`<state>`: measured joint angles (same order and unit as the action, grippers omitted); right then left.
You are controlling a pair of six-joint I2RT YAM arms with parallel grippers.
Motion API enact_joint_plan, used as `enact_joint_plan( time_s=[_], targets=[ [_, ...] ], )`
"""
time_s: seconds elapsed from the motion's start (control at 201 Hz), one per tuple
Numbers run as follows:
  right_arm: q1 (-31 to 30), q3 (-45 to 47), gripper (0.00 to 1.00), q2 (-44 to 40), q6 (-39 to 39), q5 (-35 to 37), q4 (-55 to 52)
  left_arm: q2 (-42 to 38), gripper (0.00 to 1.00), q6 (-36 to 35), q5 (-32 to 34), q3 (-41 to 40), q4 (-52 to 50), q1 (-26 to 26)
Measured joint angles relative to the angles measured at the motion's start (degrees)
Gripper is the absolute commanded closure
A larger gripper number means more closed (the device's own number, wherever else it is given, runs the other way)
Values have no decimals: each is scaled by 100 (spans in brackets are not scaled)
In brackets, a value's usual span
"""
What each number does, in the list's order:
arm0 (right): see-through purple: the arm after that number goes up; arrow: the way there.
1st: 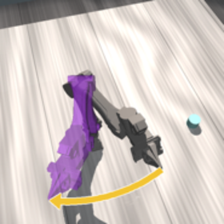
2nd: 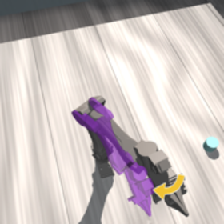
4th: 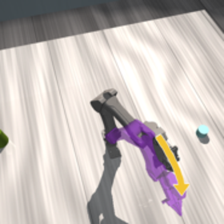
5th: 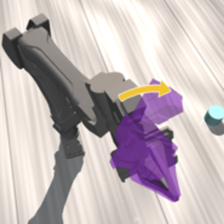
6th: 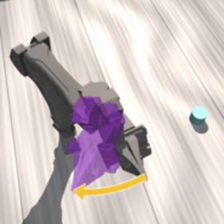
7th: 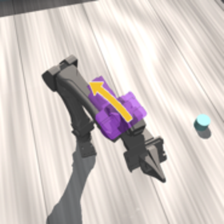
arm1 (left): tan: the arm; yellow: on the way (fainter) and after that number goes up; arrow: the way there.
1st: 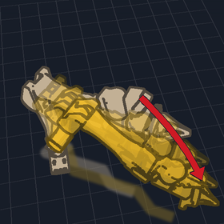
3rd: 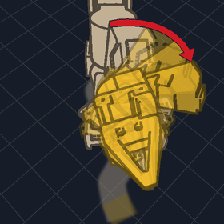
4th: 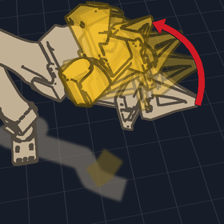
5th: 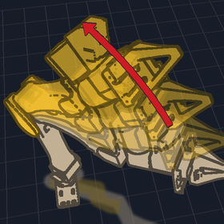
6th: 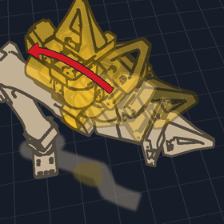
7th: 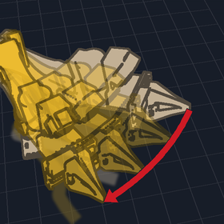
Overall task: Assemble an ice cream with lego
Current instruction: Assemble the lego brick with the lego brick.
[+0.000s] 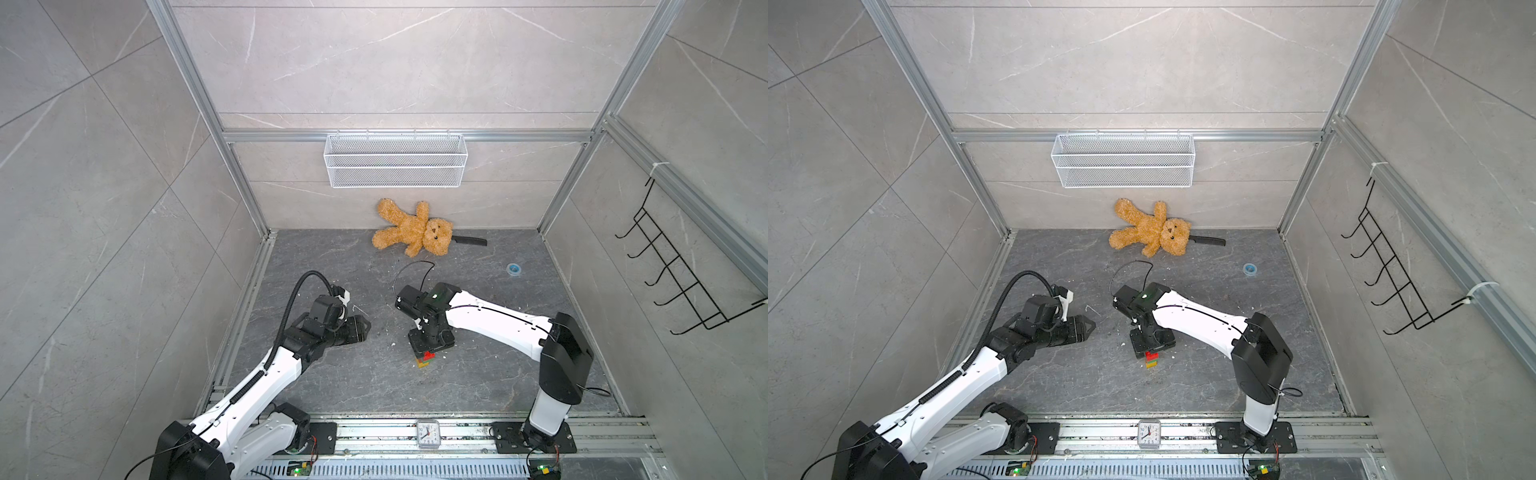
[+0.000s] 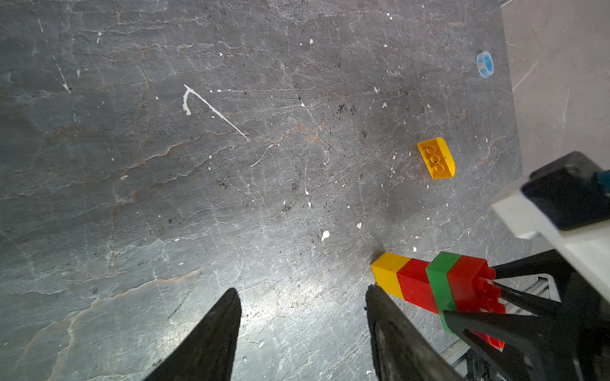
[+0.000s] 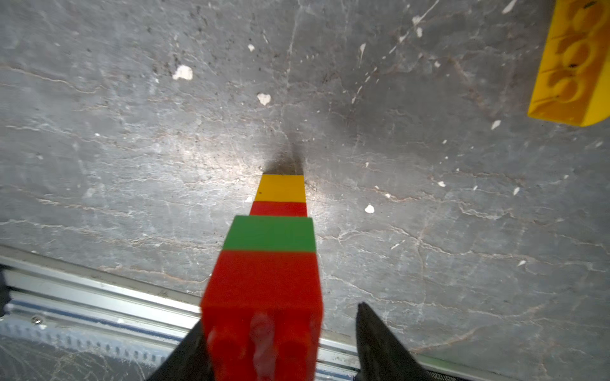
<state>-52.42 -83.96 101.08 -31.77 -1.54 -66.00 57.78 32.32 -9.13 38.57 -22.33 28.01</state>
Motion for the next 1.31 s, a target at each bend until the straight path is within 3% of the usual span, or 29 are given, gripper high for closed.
enact_joint_plan(
  time_s=[0.11, 0.314, 0.941, 1.309],
  targets=[
    [0, 0, 37, -481, 2, -72, 55, 83, 35, 4, -11, 24, 13, 0],
    [155, 15, 53, -1025, 61, -262, 146, 234, 35, 39, -131, 26, 201, 2],
    [269, 442, 70, -691, 203, -575, 461, 245, 35, 179, -203, 15, 356, 87],
    [271, 442, 71, -702, 199, -573, 459, 245, 35, 179, -201, 15, 358, 94]
  ],
)
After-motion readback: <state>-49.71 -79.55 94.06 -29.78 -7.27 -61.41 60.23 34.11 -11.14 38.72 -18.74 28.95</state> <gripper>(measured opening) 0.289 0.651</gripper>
